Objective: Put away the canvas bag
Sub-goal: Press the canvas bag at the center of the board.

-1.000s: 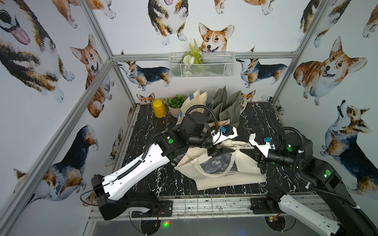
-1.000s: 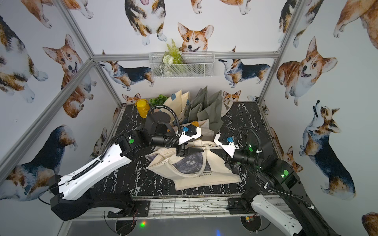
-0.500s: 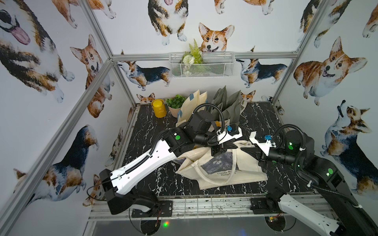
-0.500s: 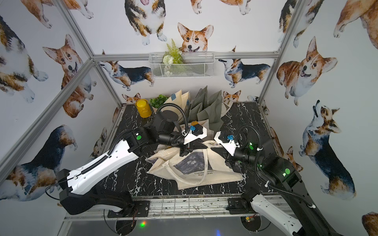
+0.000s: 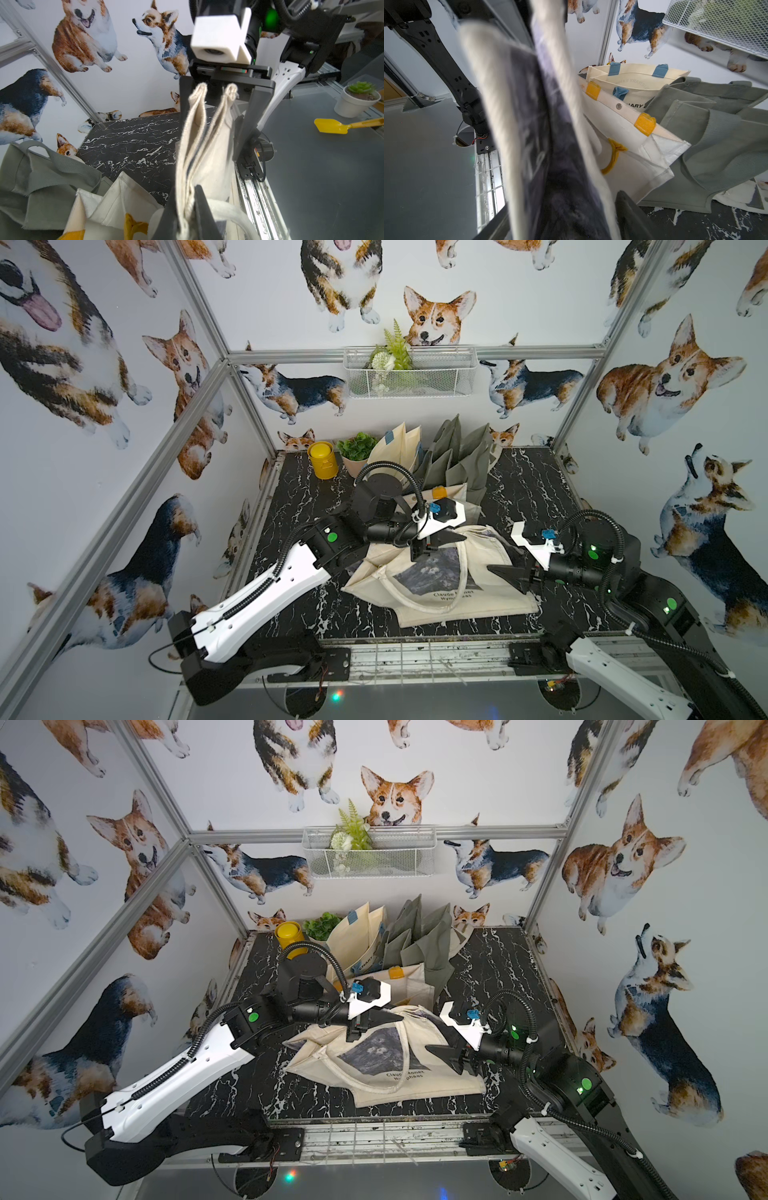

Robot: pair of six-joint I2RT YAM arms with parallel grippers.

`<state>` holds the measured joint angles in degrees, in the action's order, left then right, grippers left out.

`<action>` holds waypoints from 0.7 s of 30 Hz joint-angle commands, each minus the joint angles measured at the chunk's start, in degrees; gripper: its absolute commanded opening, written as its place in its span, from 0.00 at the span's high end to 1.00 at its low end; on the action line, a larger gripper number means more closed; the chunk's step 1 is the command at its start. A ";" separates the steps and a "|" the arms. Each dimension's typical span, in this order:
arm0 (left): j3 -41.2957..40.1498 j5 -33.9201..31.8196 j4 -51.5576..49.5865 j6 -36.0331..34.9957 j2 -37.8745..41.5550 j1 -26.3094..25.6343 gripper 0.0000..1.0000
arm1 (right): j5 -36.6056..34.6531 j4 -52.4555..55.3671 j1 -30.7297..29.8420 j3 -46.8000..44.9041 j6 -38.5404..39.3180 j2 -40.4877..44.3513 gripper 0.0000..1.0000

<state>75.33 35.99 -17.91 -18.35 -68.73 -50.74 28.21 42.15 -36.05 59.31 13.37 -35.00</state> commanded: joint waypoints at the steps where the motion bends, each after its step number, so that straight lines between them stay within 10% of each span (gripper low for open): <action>1: -4.35 8.10 23.46 10.14 2.45 4.05 1.00 | 2.82 0.82 -0.09 -1.11 -2.03 0.34 0.27; 13: -9.38 12.60 38.20 21.74 6.02 11.19 1.00 | 0.41 -0.68 -0.10 -5.93 -1.98 1.20 0.30; 21: -12.89 12.75 47.36 29.88 7.45 16.22 1.00 | -0.82 -2.32 -0.07 -7.54 -1.90 2.02 0.63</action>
<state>62.65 49.39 15.03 6.33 -62.04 -36.01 28.40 37.71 -36.07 52.40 11.88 -33.01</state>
